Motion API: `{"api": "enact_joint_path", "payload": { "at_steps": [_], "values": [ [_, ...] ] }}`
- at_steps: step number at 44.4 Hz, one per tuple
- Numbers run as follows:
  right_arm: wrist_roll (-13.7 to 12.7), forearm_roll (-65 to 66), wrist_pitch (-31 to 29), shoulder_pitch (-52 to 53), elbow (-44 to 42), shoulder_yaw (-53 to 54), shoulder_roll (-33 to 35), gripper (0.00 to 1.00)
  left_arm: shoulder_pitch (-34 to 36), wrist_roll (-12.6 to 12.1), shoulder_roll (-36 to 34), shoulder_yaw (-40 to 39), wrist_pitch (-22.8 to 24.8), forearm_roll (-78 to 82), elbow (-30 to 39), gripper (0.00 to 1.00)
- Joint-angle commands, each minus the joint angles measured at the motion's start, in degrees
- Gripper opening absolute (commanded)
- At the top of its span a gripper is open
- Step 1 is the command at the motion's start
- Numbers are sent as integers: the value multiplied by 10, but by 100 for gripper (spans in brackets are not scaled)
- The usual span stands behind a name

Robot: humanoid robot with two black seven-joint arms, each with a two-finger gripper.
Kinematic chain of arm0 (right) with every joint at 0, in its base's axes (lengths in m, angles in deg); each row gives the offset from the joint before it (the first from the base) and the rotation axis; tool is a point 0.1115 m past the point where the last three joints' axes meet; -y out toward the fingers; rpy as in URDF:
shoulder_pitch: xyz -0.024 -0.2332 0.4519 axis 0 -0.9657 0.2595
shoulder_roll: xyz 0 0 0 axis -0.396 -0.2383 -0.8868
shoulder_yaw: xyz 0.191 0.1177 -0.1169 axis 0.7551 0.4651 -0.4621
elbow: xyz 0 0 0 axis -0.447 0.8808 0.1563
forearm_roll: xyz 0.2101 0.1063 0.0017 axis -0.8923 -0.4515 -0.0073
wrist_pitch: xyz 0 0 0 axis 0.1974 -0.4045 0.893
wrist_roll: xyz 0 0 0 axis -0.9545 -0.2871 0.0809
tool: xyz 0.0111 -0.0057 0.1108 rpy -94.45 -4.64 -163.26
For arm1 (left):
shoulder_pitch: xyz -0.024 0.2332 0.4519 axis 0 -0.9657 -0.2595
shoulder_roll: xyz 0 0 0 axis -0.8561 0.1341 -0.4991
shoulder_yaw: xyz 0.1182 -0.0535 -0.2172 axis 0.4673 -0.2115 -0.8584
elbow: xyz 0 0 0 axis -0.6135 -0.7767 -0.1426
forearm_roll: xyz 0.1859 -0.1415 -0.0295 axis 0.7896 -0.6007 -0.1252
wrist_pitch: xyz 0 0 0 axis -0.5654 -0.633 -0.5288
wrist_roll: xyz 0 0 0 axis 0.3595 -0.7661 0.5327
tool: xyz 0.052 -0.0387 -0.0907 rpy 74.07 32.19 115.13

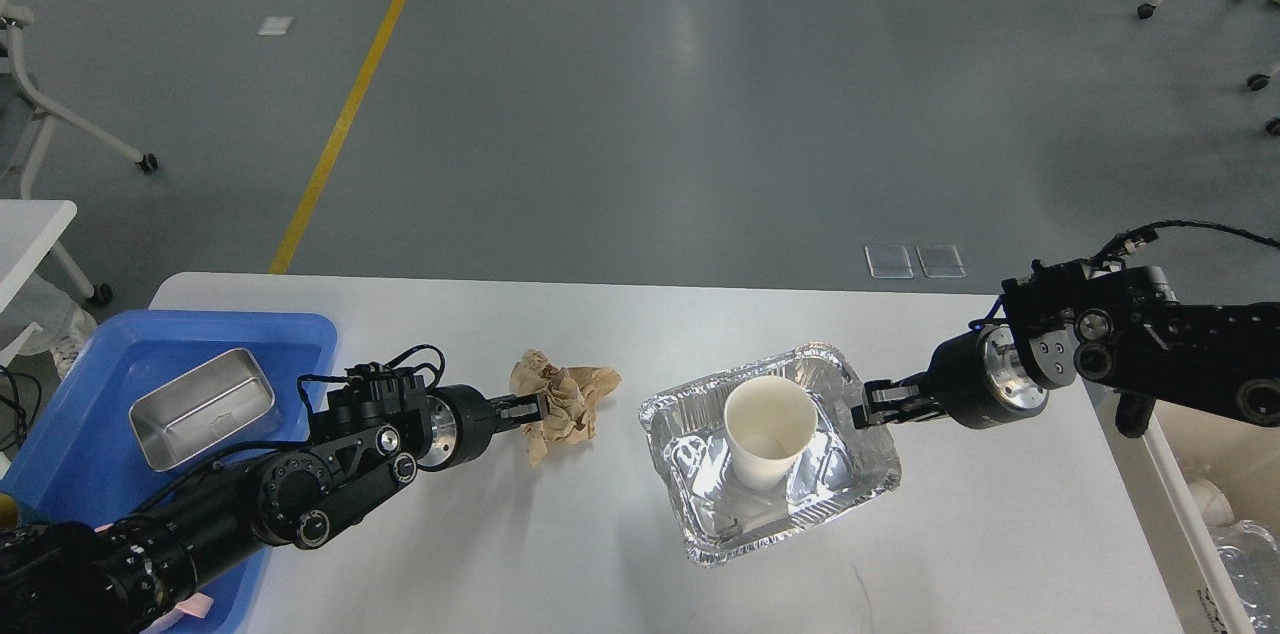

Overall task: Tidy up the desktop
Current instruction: 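Reach the left gripper to the crumpled brown paper and grasp it, then lift the crumpled paper and carry it over the foil tray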

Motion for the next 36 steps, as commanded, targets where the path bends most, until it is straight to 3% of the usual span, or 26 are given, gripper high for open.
{"api": "enact_joint_path", "payload": {
  "at_steps": [1, 5, 24, 25, 31, 36],
  "values": [
    [0, 0, 0, 0, 0, 0, 1, 0, 1, 3, 0, -1, 26, -1, 0, 10],
    [0, 0, 0, 0, 0, 0, 1, 0, 2, 2, 0, -3, 42, -4, 1, 0],
    [0, 0, 1, 0, 0, 2, 5, 0, 20, 7, -37, -41, 109, -11, 18, 0],
    [0, 0, 1, 0, 0, 2, 5, 0, 22, 6, -58, -66, 134, -11, 35, 0],
    [0, 0, 2, 0, 1, 3, 5, 0, 29, 6, -97, -95, 172, -16, 62, 0],
    [-1, -5, 3, 0, 0, 3, 5, 0, 31, 6, -173, -135, 221, -45, 110, 0]
  ]
}}
